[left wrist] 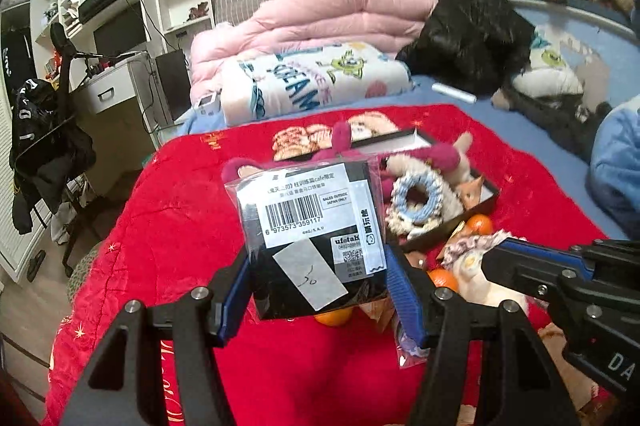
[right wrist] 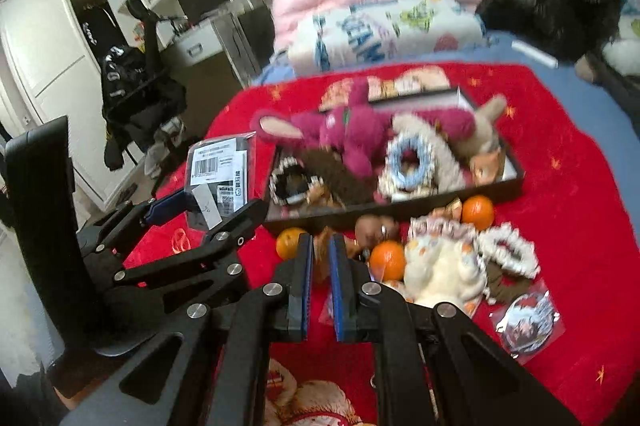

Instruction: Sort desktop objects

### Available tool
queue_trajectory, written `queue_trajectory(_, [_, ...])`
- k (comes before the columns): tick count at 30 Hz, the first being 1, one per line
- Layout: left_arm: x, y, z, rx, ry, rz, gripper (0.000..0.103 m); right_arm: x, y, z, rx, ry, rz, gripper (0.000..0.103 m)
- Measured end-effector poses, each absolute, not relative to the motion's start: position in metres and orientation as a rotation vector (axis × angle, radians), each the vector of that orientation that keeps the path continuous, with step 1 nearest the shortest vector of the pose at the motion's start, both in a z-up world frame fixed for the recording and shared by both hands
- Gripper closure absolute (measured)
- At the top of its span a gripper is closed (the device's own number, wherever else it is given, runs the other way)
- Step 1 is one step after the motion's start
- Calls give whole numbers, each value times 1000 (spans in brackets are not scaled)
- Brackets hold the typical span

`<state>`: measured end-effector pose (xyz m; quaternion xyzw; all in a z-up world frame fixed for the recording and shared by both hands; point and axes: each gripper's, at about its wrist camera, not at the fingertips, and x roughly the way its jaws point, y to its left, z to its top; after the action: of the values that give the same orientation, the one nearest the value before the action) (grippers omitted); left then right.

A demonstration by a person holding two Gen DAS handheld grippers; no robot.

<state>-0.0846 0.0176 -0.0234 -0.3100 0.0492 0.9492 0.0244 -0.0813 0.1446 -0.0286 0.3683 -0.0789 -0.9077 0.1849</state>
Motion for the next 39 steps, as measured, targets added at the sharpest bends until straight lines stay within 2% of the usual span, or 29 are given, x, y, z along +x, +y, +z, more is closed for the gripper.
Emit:
queue_trajectory(33, [-85,10,-34,-1030,76,2908,39,-86,154,-33,1060,-206,-2647,93])
queue_trajectory(39, [-84,11,-35,-1030,82,2906,39,-83,146,-33,1054,-127,-2684,93])
